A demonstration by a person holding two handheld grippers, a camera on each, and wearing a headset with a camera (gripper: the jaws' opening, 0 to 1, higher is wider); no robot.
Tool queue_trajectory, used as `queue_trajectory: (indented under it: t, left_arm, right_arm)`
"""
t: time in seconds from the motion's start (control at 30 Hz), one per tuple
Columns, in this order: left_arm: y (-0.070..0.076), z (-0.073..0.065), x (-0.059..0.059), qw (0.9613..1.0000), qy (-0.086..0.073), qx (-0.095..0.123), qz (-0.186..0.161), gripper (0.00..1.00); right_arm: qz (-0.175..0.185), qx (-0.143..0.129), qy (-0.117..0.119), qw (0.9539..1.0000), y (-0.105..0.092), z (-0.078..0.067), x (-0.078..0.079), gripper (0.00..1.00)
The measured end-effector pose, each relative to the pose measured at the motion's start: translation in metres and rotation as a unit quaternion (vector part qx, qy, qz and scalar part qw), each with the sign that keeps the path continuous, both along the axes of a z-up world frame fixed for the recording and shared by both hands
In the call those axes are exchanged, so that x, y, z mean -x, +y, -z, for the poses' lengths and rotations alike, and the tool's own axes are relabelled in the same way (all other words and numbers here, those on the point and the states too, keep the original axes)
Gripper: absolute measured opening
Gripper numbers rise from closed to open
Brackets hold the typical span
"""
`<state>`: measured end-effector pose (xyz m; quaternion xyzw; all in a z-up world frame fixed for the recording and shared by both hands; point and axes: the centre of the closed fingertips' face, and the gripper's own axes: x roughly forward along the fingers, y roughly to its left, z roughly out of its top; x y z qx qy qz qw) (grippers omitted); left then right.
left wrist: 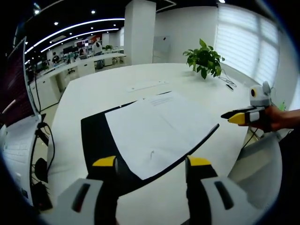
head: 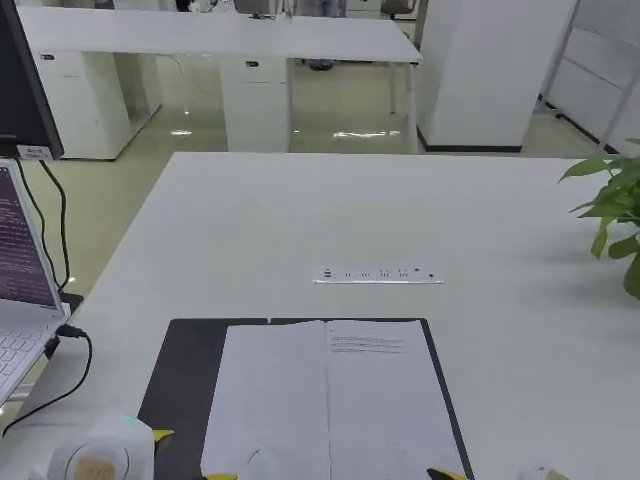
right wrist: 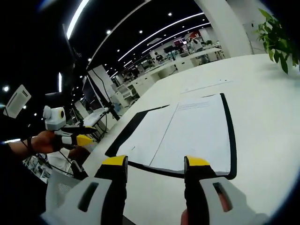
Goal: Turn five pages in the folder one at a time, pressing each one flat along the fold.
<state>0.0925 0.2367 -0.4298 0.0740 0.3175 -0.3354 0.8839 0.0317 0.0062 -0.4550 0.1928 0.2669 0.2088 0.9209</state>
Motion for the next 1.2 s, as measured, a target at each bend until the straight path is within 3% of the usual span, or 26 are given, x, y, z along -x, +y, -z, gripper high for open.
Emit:
queue_trajectory:
  t: [0.13, 0.4, 0.67, 0.9, 1.2]
  left_arm:
    - [0.004, -0.005, 0.004, 0.9999, -0.009, 0.011, -0.009, 0.60]
    - [0.018, 0.003, 0.016, 0.9994, 0.005, 0.021, -0.026, 0.66]
    - [0.021, 0.004, 0.019, 0.9996, 0.004, 0.024, -0.013, 0.72]
    - [0.009, 0.003, 0.016, 0.9995, 0.008, 0.030, 0.008, 0.73]
    - [-0.012, 0.007, 0.013, 0.9986, 0.016, 0.022, 0.046, 0.73]
  right_arm:
    - [0.001, 0.010, -0.003, 0.9999, -0.004, -0.003, 0.007, 0.48]
    - [-0.005, 0.047, 0.003, 0.9989, -0.012, 0.000, 0.024, 0.55]
    - [0.015, 0.049, 0.011, 0.9986, -0.022, 0.003, 0.035, 0.58]
    - [0.024, 0.050, 0.013, 0.9983, -0.024, 0.003, 0.039, 0.62]
    - [0.030, 0.054, 0.020, 0.9979, -0.030, 0.003, 0.040, 0.64]
